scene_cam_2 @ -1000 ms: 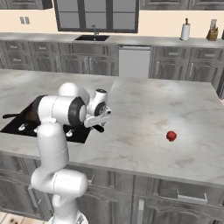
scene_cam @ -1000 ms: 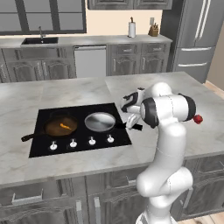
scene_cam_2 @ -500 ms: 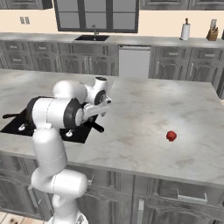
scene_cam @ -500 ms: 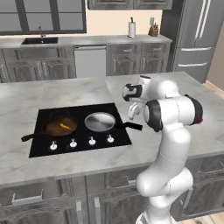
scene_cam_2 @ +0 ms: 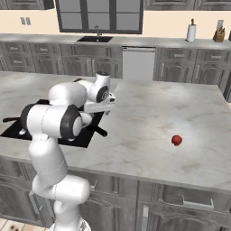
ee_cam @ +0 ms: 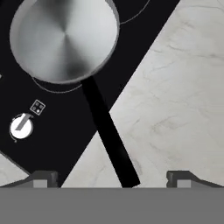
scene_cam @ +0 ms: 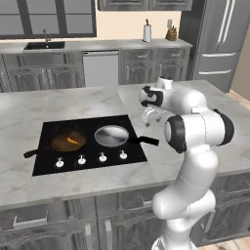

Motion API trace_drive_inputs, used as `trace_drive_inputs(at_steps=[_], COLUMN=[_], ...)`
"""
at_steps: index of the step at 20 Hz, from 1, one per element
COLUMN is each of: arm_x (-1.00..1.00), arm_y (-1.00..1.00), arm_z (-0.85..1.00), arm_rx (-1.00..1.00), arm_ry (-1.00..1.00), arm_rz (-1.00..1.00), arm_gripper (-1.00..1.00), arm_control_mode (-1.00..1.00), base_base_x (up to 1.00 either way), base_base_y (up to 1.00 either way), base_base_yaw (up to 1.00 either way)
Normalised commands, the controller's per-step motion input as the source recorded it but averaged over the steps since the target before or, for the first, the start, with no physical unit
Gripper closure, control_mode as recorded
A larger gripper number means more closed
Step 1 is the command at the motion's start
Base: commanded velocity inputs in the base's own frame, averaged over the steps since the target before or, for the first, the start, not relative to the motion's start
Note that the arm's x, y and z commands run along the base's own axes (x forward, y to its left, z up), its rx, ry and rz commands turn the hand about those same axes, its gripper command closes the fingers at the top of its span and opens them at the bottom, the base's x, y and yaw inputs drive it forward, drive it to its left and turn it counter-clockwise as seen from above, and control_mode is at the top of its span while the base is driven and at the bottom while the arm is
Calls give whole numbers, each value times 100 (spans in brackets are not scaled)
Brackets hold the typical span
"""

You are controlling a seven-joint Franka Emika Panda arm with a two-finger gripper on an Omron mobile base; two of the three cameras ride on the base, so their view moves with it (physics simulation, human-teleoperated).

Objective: Place both pans onto different burners. Then place the bell pepper and the shrimp on different pans.

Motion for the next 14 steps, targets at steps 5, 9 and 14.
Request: trace_drive_inputs(at_steps=[5,9,14], arm_x=[-16,0,0], arm_y=[0,-11,-38], arm_z=[1,0,0], arm_rx=[-1,-6,-4], arm_ry=[-4,-2,0], arm_rz=[-57,-41,-28], arm_gripper=[-100,-100,-100], arm_control_mode=[-100,-100,-100], base_base_x=[0,0,0], base_base_y=[0,0,0], base_base_yaw=[0,0,0])
